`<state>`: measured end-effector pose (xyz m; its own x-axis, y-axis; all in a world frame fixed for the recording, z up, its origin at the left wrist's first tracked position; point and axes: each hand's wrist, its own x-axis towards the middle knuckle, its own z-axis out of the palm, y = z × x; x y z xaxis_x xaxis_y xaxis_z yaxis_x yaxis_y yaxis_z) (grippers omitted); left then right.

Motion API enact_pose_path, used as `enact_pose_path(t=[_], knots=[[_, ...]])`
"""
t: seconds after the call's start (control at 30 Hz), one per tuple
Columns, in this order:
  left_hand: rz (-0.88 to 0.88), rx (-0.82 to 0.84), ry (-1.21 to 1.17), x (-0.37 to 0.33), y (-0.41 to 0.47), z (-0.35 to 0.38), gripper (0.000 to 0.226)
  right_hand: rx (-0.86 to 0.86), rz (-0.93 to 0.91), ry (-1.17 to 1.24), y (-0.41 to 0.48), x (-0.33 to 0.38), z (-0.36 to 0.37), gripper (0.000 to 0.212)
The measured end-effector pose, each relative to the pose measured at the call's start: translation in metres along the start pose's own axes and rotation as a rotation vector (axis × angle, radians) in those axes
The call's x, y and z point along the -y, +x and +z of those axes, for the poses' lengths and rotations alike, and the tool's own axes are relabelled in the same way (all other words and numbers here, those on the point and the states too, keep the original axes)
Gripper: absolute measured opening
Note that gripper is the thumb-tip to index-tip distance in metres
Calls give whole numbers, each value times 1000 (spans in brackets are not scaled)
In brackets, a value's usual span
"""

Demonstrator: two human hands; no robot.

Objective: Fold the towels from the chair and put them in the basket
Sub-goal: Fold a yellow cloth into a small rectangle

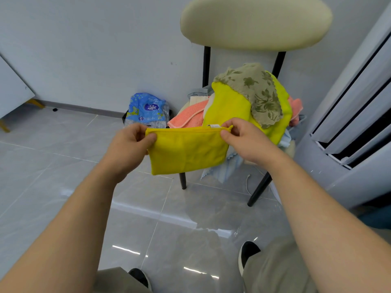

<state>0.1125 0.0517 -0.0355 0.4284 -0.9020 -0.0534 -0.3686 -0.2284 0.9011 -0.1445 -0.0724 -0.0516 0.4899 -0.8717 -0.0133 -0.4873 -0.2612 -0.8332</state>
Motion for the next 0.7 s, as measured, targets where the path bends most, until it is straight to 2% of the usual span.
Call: enact_pose_path(t=[0.1,0.2,0.3,0.33,0.47,0.57,0.7], knots=[[-44,-84,-162,-3,1,9,29,-45,-5,267,3,9,4,17],[25,-218,-60,-8,1,20,16,-10,-21,143,2,9,8,5],[160,-276,89,-9,-1,27,9,90,15,25,0,4,9,9],[200,-274,113,-8,-1,27,8,135,47,-8,-1,4,8,14],[285,-276,104,-6,-3,25,7,256,97,-117,-7,1,6,58],[330,-234,130,-6,-6,27,12,360,111,-170,-9,3,9,70],[448,-109,313,-7,-14,36,11,472,97,-249,-18,11,17,85]])
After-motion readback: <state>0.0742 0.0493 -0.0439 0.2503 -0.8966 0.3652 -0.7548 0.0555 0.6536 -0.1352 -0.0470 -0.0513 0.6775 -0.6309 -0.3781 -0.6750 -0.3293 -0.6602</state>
